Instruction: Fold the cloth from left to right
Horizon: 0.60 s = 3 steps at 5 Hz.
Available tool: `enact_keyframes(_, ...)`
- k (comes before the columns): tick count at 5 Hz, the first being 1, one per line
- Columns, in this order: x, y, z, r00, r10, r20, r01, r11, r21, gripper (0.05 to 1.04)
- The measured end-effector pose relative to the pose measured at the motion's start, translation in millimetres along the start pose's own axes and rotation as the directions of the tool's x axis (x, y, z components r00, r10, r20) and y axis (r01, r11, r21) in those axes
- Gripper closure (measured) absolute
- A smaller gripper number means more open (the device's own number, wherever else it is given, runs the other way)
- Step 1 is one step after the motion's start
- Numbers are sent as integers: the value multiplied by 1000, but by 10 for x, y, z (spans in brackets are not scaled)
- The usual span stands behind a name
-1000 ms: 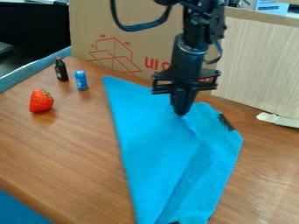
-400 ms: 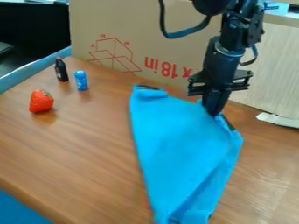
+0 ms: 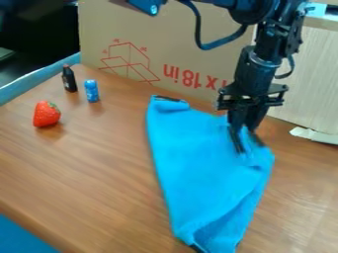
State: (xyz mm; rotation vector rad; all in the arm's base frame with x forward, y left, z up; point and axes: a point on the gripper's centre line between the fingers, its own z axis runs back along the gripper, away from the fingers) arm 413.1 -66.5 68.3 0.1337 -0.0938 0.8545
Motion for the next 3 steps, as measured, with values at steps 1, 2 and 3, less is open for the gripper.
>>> enact_keyframes(1, -15, 75, -8, 998, -23, -53, 22, 1000, -16, 298)
enact_keyframes(2, 52, 232, 274, 994, -80, -70, 75, 994, -81, 84)
enact_keyframes(3, 36, 568, 602, 974, -225, -36, 222, 972, -82, 81)
